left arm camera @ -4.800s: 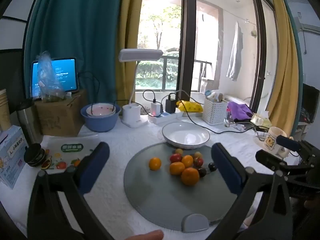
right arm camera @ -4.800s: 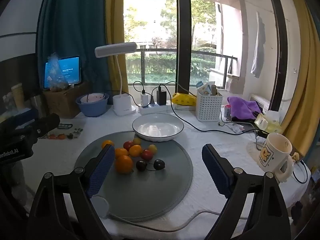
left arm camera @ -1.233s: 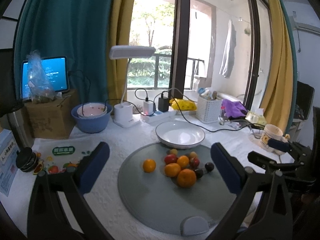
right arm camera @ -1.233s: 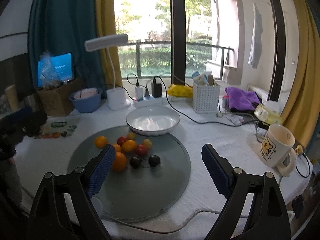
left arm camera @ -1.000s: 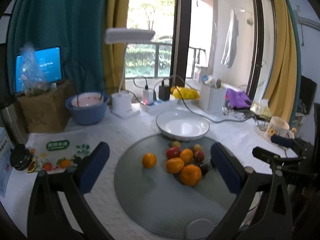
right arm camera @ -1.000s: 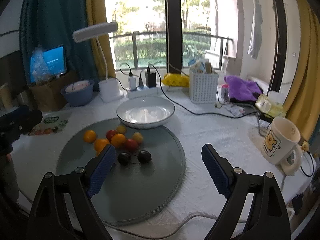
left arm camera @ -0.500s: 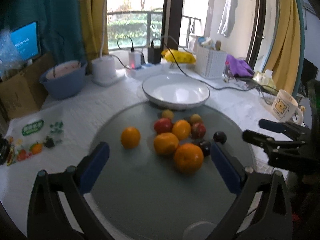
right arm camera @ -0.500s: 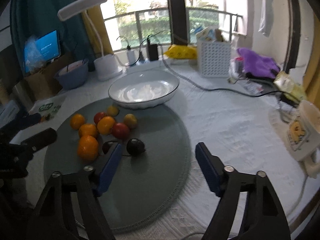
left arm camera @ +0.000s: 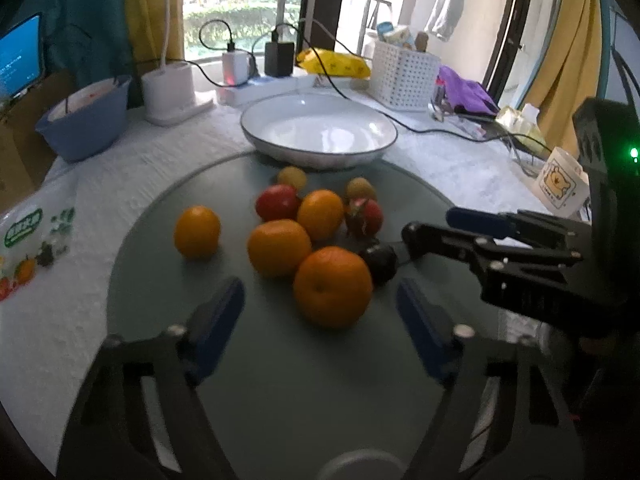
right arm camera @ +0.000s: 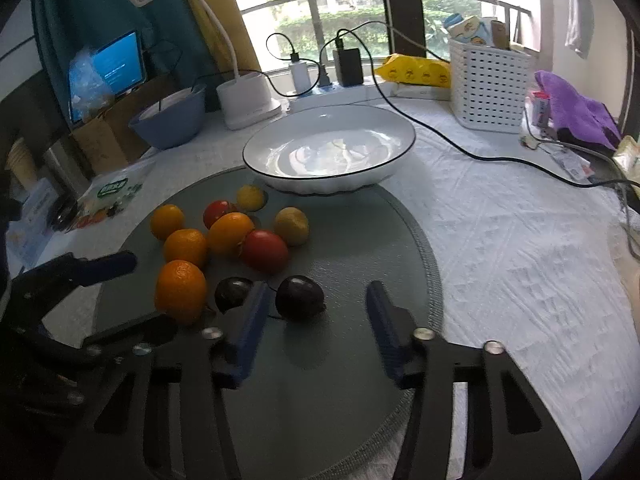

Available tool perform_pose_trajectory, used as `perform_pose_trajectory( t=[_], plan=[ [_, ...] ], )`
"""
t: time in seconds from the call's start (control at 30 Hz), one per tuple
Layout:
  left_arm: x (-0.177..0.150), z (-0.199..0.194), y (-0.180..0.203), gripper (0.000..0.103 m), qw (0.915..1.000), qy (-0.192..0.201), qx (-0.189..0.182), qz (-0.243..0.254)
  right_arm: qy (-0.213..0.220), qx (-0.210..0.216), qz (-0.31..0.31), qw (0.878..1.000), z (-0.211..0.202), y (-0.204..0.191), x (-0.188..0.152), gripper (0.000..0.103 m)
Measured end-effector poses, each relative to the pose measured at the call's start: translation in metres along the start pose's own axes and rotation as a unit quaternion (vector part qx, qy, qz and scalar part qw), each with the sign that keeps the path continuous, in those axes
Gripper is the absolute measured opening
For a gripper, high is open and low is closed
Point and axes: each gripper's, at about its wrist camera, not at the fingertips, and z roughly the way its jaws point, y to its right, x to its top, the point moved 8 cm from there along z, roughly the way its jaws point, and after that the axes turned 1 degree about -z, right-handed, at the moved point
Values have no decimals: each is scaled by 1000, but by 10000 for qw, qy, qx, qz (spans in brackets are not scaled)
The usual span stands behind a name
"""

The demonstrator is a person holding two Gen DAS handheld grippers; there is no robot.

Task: Organize fruits
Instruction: 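Grasp a dark plum with the right tool while the left tool grasps a large orange, then carry the plum into the white bowl with the right tool while the left tool drops the orange there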

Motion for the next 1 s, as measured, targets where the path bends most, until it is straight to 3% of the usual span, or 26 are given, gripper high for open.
perform_pose_trajectory(
  t=[0.37,0.47,1.0],
  plan=[
    [-5,17,4,46,9993,-324,-192,-31,-119,358,48,9993,5,-5,-6,34],
    [-4,17,4,45,9992,-334,-224,-59,-132,483,73,9987,7,-10,-8,27],
    [21,-7,-3,45,9996,62,-264,51,290,110,113,9995,-18,6,14,27]
  ],
)
